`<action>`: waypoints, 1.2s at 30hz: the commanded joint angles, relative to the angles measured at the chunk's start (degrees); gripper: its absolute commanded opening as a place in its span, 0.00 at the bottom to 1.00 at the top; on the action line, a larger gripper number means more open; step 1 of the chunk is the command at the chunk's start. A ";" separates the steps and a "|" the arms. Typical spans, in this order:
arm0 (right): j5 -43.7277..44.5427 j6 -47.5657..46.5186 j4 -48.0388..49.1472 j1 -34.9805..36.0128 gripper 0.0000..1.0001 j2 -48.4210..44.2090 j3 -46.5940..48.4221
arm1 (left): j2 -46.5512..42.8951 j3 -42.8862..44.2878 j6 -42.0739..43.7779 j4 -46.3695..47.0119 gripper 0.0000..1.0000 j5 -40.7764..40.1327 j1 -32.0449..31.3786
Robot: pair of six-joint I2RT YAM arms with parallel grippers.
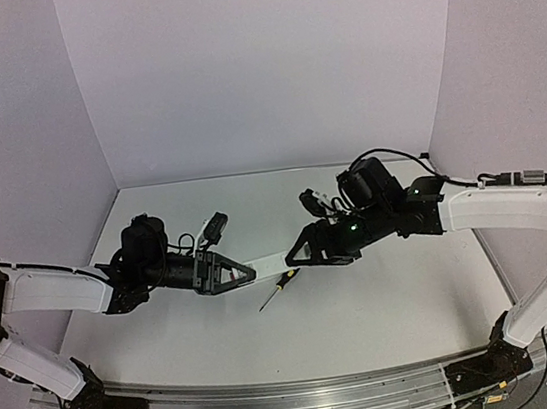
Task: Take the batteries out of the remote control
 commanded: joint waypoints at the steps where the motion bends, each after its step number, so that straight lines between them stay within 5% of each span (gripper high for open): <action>1: 2.50 -0.91 1.23 0.35 0.45 0.58 2.06 | -2.92 1.27 -0.59 2.70 0.00 1.28 -0.25; 4: 3.66 -0.85 0.60 0.38 0.30 0.37 1.55 | -3.70 0.82 -0.54 3.12 0.00 1.72 -0.26; 8: 6.74 -1.04 -2.12 0.35 0.27 -0.51 1.12 | -4.86 0.14 -0.24 3.07 0.00 2.63 -0.26; 21: 11.13 -1.30 -8.96 0.36 0.40 -0.28 3.08 | -7.36 -0.79 -0.13 2.18 0.00 3.89 -0.26; 27: 12.12 -0.45 -10.47 0.39 0.38 -0.29 3.33 | -8.03 -0.72 0.81 -0.54 0.00 3.02 -0.27; 30: 11.88 -0.19 -10.74 0.34 0.25 -0.42 3.38 | -8.05 -0.97 0.88 -1.01 0.00 2.81 -0.26; 33: 11.23 0.30 -10.88 0.40 0.01 -0.44 3.49 | -7.65 -0.85 1.15 -2.37 0.00 1.89 -0.28; 36: 8.90 0.31 -10.80 0.37 0.00 -0.99 3.66 | -6.25 -0.15 2.13 -6.27 0.00 -0.65 -0.26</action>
